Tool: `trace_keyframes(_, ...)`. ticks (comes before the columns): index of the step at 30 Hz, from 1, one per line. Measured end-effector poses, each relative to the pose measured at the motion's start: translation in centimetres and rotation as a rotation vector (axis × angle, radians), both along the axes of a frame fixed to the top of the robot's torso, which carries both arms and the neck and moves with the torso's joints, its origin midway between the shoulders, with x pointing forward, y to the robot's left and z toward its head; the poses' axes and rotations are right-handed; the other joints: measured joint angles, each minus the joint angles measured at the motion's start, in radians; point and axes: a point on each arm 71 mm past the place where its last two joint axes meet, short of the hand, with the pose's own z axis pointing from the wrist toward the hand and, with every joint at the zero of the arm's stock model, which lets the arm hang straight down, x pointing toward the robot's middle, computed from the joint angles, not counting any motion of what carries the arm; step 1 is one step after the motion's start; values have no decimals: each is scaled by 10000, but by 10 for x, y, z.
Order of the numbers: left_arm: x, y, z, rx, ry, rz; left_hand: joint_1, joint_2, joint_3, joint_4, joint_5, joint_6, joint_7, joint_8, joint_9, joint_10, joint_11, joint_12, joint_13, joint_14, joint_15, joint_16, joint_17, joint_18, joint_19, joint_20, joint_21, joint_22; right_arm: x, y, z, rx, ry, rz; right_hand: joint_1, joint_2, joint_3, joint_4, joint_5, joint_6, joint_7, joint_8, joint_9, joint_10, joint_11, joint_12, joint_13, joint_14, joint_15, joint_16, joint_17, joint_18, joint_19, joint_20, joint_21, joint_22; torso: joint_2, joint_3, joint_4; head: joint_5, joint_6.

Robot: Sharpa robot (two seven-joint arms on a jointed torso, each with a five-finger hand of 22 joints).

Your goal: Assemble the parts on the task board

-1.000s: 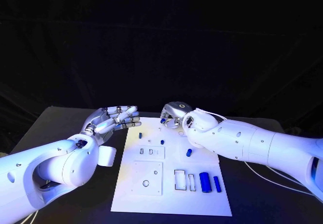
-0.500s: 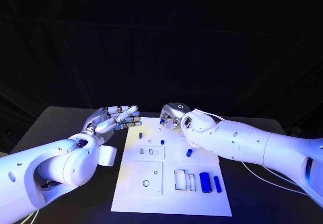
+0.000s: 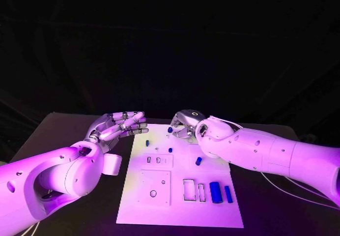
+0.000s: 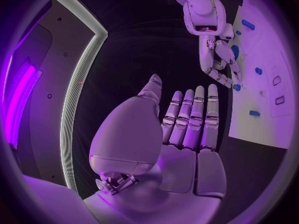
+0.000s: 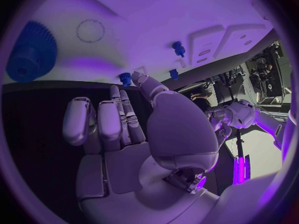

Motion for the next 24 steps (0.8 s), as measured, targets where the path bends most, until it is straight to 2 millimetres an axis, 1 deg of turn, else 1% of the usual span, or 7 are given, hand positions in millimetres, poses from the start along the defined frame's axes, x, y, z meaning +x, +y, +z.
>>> trace_keyframes(7, 0, 5, 0, 31, 13, 66, 0, 0, -28, -28, 0, 0, 0, 0, 0, -37, 37, 0, 0, 0, 0, 0, 0, -2, 0, 0, 0, -10, -14, -49, 22, 606, 73, -421, 0, 0, -164, 171, 19, 334, -16, 39, 51, 838, -96, 446, 156, 64, -65, 199, 223, 0, 399, -41, 329, 518, -10, 21, -112, 41, 47)
trace_keyframes(15, 0, 7, 0, 42, 21, 78, 0, 0, -28, -28, 0, 0, 0, 0, 0, -37, 37, 0, 0, 0, 0, 0, 0, -1, 0, 0, 0, -10, -22, -99, 31, 1569, 879, -1363, -308, -505, -1006, 506, 196, 258, -382, 112, 79, 3043, -667, 2253, 1449, 90, -566, 892, 1157, -168, 1096, -489, 1029, 1089, -31, 69, -284, 42, 110)
trace_keyframes(16, 0, 7, 0, 43, 21, 79, 0, 0, -28, -28, 0, 0, 0, 0, 0, -37, 37, 0, 0, 0, 0, 0, 0, -2, 0, 0, 0, -9, -23, -101, 31, 1633, 1007, -1436, -285, -528, -1241, 558, 267, 206, -434, 163, 95, 3043, -667, 2736, 1902, 91, -596, 1041, 1375, -274, 1205, -522, 1131, 1089, -31, 75, -296, 48, 111)
trace_keyframes(18, 0, 7, 0, 44, 25, 77, 0, 0, -28, -28, 0, 0, 0, 0, 0, -37, 37, 0, 0, 0, 0, 0, 0, -1, 0, 0, 0, -9, -22, -105, 29, 1717, 1273, -1563, -148, -392, -2025, 819, 348, -37, -350, 431, 191, 2201, -684, 6083, 5479, 89, -634, 1586, 2191, -328, 1388, -520, 1377, 1089, -30, 87, -312, 54, 112)
trace_keyframes(19, 0, 7, 0, 44, 28, 73, 0, 0, -28, -28, 0, 0, 0, 0, 0, -37, 36, 0, 0, 0, 0, 0, 0, -2, 0, 0, 0, -10, -22, -106, 28, 1730, 1373, -1608, -25, -328, -2353, 942, 348, -191, -395, 572, 232, 2099, -653, 7900, 7311, 96, -516, 1848, 2517, -329, 1410, -516, 1476, 1089, -29, 94, -314, 53, 111)
trace_keyframes(21, 1, 7, 0, 42, 31, 64, 0, 0, -28, -28, 0, 0, 0, 0, 0, -37, 37, 0, 0, 0, 0, 0, 0, -2, 0, 0, 0, -9, -21, -108, 27, 1721, 1552, -1702, 138, -164, -2596, 1133, 348, -382, -352, 733, 271, 2168, -572, 9660, 9091, 107, -499, 2124, 2677, -471, 1462, -464, 1587, 1088, -29, 94, -312, 43, 89)
trace_keyframes(24, 1, 8, 0, 44, 40, 63, 0, 0, -28, -28, 0, 0, 0, 0, 0, -37, 37, 0, 0, 0, 0, 0, 0, -2, 0, 0, 0, -9, -18, -110, 24, 1687, 1783, -1822, 232, -71, -2775, 1252, 348, -545, -292, 847, 302, 2202, -539, 10497, 9988, 107, -500, 2279, 2702, -476, 1458, -458, 1609, 1088, -27, 94, -305, 38, 70)
